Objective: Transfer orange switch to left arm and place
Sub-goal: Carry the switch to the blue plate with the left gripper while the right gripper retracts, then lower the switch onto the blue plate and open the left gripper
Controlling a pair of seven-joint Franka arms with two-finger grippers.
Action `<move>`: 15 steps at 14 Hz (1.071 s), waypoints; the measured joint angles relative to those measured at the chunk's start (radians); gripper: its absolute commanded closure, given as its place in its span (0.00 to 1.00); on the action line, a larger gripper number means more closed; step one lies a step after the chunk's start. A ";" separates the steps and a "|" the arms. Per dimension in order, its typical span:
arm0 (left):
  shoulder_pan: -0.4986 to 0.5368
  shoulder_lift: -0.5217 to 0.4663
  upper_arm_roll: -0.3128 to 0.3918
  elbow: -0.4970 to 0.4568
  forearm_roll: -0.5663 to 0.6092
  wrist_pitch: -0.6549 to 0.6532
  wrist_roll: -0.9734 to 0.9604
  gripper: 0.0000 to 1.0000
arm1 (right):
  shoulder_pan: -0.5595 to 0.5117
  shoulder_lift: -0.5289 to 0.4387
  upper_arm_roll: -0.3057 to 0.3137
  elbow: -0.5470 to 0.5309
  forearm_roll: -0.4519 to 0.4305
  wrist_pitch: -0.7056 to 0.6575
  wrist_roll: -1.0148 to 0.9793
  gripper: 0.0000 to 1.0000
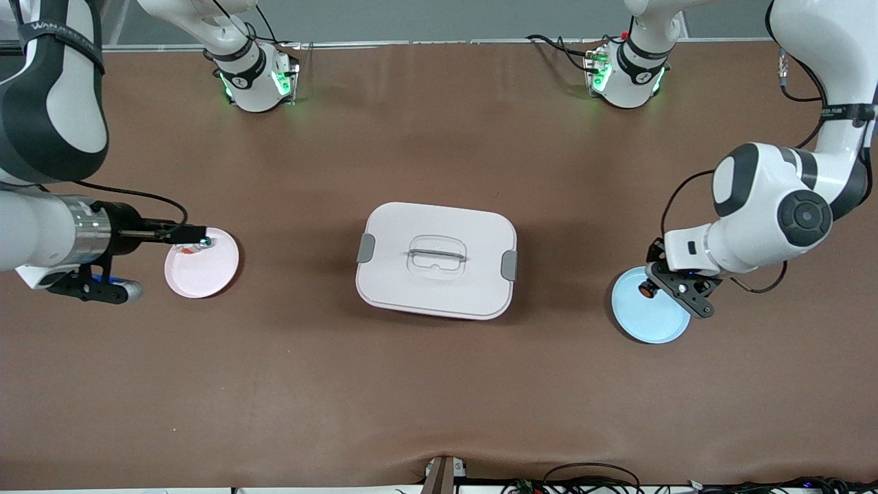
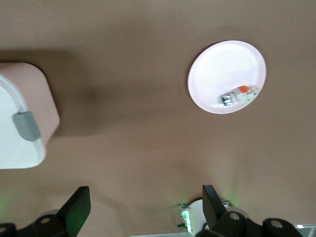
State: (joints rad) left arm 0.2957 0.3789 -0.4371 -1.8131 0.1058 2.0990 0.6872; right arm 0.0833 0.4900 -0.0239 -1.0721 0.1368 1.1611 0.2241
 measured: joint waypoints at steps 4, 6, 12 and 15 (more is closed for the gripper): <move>0.024 0.049 0.000 -0.002 0.101 0.054 0.200 1.00 | -0.023 -0.012 0.000 0.000 -0.088 -0.067 -0.061 0.00; 0.025 0.078 -0.001 -0.015 0.135 0.104 0.241 1.00 | -0.022 -0.013 0.002 -0.001 -0.119 -0.094 -0.064 0.00; 0.060 0.131 -0.001 -0.145 0.199 0.342 0.368 1.00 | -0.022 -0.013 0.006 -0.027 -0.123 -0.103 -0.078 0.00; 0.080 0.153 -0.001 -0.163 0.222 0.409 0.487 1.00 | -0.022 -0.013 0.005 -0.037 -0.125 -0.107 -0.117 0.00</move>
State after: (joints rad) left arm 0.3757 0.5314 -0.4376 -1.9760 0.3282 2.5076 1.1739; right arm 0.0608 0.4772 -0.0185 -1.1091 0.0114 1.0541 0.1069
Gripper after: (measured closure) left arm 0.665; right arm 0.000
